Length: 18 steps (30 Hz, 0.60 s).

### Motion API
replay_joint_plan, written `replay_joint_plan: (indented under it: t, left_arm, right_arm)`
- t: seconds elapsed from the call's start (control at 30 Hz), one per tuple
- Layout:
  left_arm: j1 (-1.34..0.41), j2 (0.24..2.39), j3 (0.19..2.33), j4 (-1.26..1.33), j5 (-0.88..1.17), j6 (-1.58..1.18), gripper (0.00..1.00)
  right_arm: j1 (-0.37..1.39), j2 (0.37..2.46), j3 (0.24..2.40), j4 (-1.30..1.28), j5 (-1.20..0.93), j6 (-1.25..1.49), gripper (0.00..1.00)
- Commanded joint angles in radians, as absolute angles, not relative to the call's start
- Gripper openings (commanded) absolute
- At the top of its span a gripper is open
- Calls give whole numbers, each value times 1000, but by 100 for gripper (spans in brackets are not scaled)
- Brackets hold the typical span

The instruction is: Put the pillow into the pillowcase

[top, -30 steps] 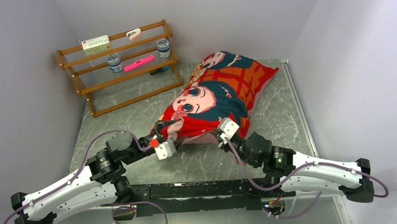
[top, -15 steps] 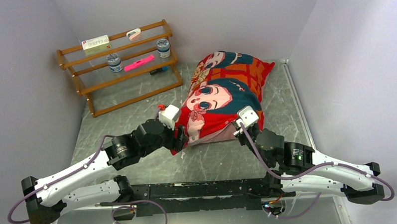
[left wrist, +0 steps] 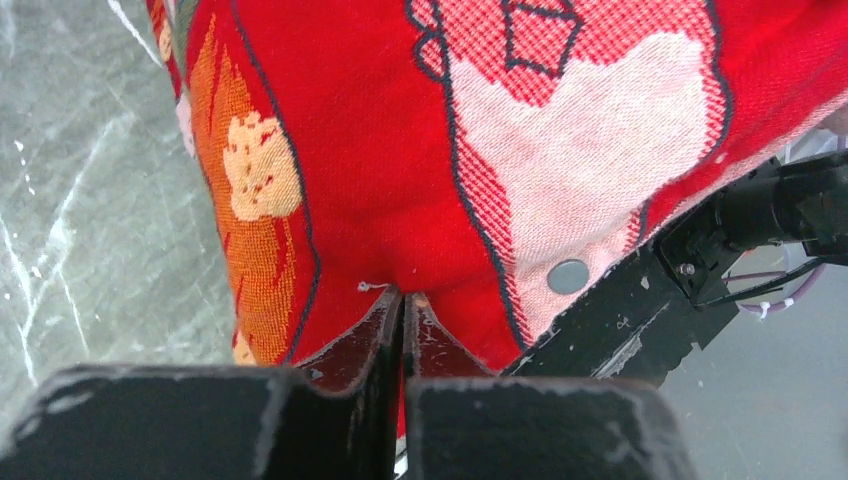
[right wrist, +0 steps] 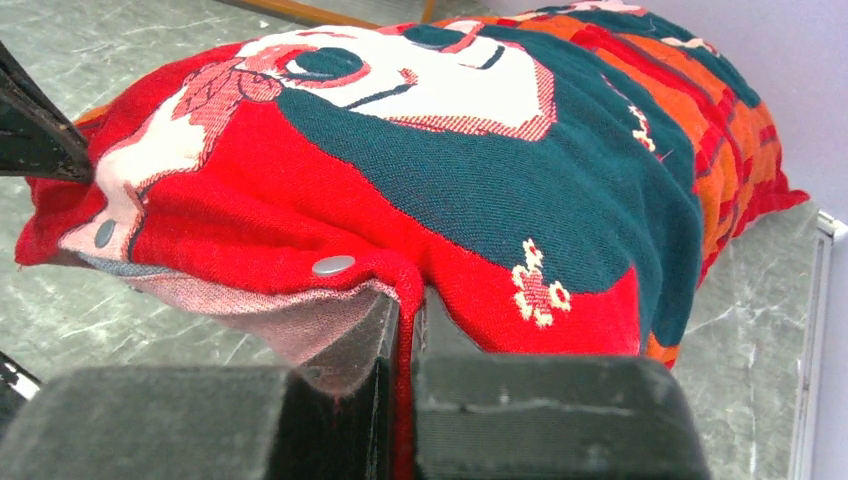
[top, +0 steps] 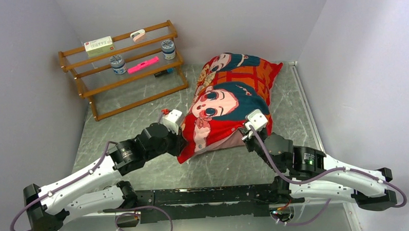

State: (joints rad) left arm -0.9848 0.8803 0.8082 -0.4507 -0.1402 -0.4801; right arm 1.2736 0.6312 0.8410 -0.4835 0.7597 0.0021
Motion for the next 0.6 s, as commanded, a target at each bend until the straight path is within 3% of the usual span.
replay_joint_plan:
  t: [0.0,0.1,0.17,0.23,0.33,0.47,0.57]
  left_arm:
    - [-979,884,840,-352,-96,-478,5]
    - [-975,885,877,-367,-151,-473,5]
    - [-968,885,905,-375,-186,-459,5]
    - [-959,890,935,-371,-191,-447,5]
    - [-951,914,990,-361,-174,-423,5]
    - [-939,957,1076,-399,-198,-389,5]
    - [-932,966,1108,-409,-192,-371,5]
  right_arm:
    - [1267,592,835,-454,770,67,0]
    - [1267,575,817,-462,734,87,2]
    - [1267,571,817,-477,700,94,16]
    - [1267,579,829,-505,663,102,21]
    - [1267,602,850,-525,596,104,0]
    - [1267,618,847,-486,579,95,0]
    - [1267,627,866,-499,570,93,24]
